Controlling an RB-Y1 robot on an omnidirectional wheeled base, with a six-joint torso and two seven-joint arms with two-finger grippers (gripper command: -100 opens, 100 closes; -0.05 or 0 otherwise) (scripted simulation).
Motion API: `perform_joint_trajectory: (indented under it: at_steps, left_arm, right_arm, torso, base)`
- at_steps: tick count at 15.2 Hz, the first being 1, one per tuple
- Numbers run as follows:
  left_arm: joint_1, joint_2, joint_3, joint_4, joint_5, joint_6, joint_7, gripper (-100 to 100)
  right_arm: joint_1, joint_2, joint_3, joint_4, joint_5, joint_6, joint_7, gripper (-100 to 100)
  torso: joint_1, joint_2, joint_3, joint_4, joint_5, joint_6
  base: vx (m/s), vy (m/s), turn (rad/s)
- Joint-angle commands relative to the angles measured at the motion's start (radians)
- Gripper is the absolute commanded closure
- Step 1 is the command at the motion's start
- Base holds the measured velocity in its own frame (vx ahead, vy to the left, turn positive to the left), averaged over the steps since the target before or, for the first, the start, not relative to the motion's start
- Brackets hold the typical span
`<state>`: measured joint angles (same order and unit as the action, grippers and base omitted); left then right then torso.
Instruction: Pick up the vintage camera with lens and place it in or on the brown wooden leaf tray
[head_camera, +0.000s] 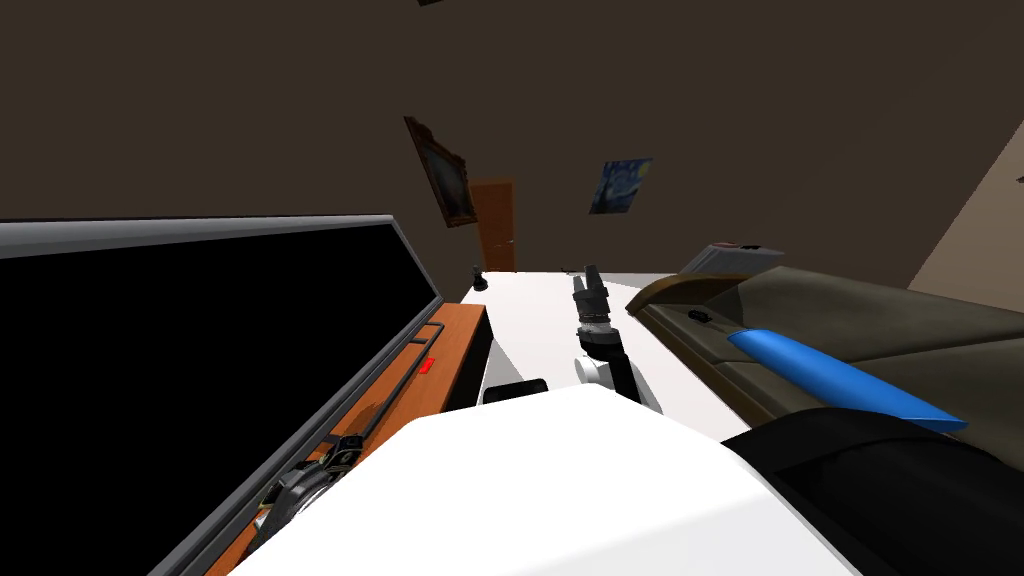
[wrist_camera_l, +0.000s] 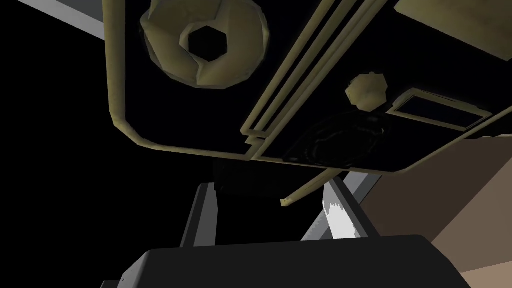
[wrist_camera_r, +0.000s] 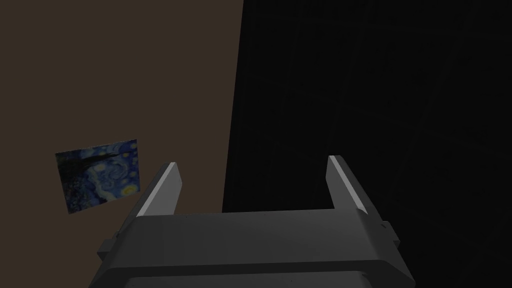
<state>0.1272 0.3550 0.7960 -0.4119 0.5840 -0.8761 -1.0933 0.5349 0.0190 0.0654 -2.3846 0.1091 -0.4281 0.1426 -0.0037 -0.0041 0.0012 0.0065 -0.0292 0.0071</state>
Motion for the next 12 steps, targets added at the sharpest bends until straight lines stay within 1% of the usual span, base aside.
perform_joint_trajectory:
  at_steps: [1, 2, 3, 4, 5, 7, 8, 12]
  left_arm:
    - [-0.001, 0.033, -0.001, 0.026, -0.002, 0.022, 0.02, 100]
    - [0.002, 0.046, -0.001, 0.025, -0.002, 0.037, 0.025, 100]
    - [0.002, 0.046, -0.001, 0.025, -0.002, 0.037, 0.025, 100]
    - [0.004, 0.059, -0.001, 0.025, -0.002, 0.053, 0.029, 100]
    - [0.008, 0.083, -0.001, 0.024, -0.002, 0.083, 0.039, 100]
    - [0.008, 0.083, -0.001, 0.024, -0.002, 0.083, 0.039, 100]
    - [0.012, 0.107, -0.001, 0.024, -0.002, 0.111, 0.048, 100]
    - [0.019, 0.147, -0.001, 0.022, -0.003, 0.16, 0.064, 100]
  right_arm:
    - [0.0, 0.0, 0.0, 0.0, 0.0, 0.0, 0.0, 0]
    - [0.0, 0.0, 0.0, 0.0, 0.0, 0.0, 0.0, 0]
    - [0.0, 0.0, 0.0, 0.0, 0.0, 0.0, 0.0, 0]
    - [0.0, 0.0, 0.0, 0.0, 0.0, 0.0, 0.0, 0]
    - [0.0, 0.0, 0.0, 0.0, 0.0, 0.0, 0.0, 0]
    - [0.0, 0.0, 0.0, 0.0, 0.0, 0.0, 0.0, 0]
    - [0.0, 0.0, 0.0, 0.0, 0.0, 0.0, 0.0, 0]
    - [0.0, 0.0, 0.0, 0.0, 0.0, 0.0, 0.0, 0]
  torso:
    - [0.0, 0.0, 0.0, 0.0, 0.0, 0.0]
    - [-0.001, 0.001, 0.0, 0.0, -0.001, -0.001]
    - [-0.003, 0.002, 0.001, 0.0, -0.001, -0.002]
    - [-0.003, 0.003, 0.001, 0.0, -0.001, -0.002]
    - [-0.003, 0.003, 0.002, 0.0, -0.002, -0.002]
    - [-0.004, 0.003, 0.002, 0.0, -0.003, -0.002]
    - [-0.005, 0.003, 0.002, 0.0, -0.003, -0.002]
    - [-0.008, 0.003, 0.002, 0.0, -0.006, -0.002]
  base:
    - [-0.034, -0.034, 0.017]
    - [-0.048, -0.047, 0.032]
    - [-0.05, -0.04, 0.044]
    - [-0.044, -0.032, 0.033]
    - [-0.041, -0.037, 0.043]
    - [-0.041, -0.037, 0.034]
    - [-0.037, -0.041, 0.022]
    - [-0.043, -0.044, 0.037]
